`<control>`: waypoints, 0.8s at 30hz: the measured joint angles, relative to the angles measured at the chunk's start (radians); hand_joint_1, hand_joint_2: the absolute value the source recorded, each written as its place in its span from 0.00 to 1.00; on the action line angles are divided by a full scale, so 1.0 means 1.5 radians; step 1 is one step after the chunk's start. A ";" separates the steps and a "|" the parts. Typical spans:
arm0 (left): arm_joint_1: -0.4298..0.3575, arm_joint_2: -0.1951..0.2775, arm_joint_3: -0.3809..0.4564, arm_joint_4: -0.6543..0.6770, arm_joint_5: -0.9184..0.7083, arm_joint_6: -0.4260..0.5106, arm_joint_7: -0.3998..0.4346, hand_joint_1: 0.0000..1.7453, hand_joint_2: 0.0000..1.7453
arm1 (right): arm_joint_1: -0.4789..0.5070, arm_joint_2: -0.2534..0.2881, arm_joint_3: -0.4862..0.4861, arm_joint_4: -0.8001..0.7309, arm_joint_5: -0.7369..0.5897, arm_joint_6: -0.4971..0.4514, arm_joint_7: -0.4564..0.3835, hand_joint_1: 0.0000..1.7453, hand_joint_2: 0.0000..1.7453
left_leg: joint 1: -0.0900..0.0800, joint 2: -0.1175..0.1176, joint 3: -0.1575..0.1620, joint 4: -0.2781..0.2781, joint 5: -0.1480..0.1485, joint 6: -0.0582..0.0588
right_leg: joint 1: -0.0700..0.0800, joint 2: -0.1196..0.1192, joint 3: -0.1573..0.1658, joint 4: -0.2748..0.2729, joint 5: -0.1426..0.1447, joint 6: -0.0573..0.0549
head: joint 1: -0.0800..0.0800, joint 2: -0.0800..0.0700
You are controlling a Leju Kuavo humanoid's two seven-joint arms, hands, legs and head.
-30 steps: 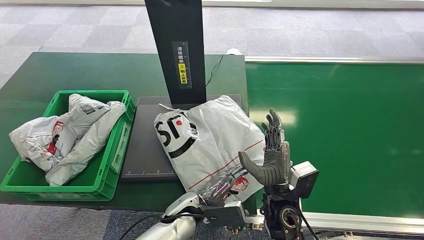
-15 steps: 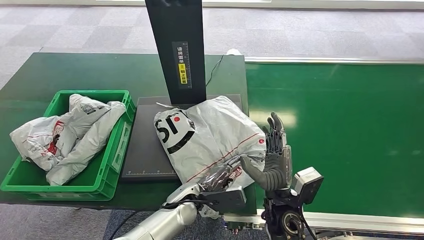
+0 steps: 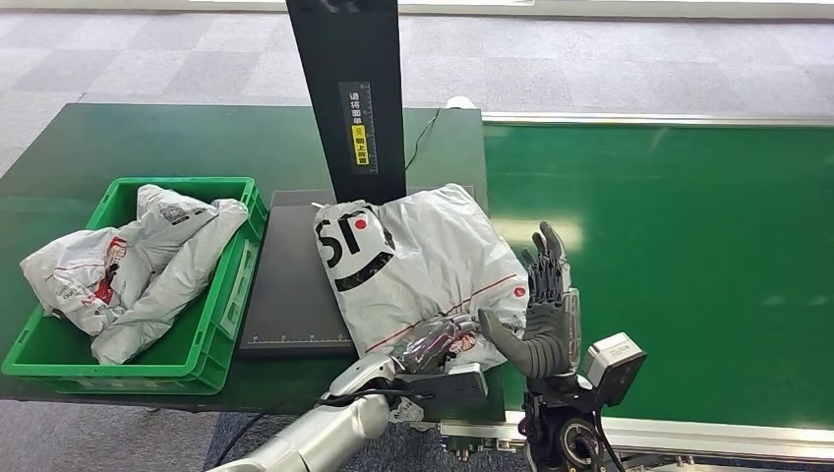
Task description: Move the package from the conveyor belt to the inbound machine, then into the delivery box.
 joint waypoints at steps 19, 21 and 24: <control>-0.007 -0.007 -0.013 0.003 -0.061 0.026 0.016 1.00 1.00 | 0.005 0.006 -0.009 -0.027 0.068 -0.036 0.009 0.00 1.00 | 0.000 0.000 0.000 0.000 0.000 0.000 | 0.000 0.000 0.000 0.000 0.000 0.000 | 0.000 0.000; -0.007 -0.008 -0.014 0.003 -0.063 0.028 0.016 1.00 1.00 | 0.010 0.007 -0.011 -0.030 0.070 -0.036 0.009 0.00 1.00 | 0.000 0.000 0.000 0.000 0.000 0.000 | 0.000 0.000 0.000 0.000 0.000 0.000 | 0.000 0.000; -0.007 -0.008 -0.014 0.003 -0.068 0.032 0.016 1.00 1.00 | 0.018 0.007 -0.014 -0.036 0.072 -0.036 0.007 0.00 1.00 | 0.000 0.000 0.000 0.000 0.000 0.000 | 0.000 0.000 0.000 0.000 0.000 0.000 | 0.000 0.000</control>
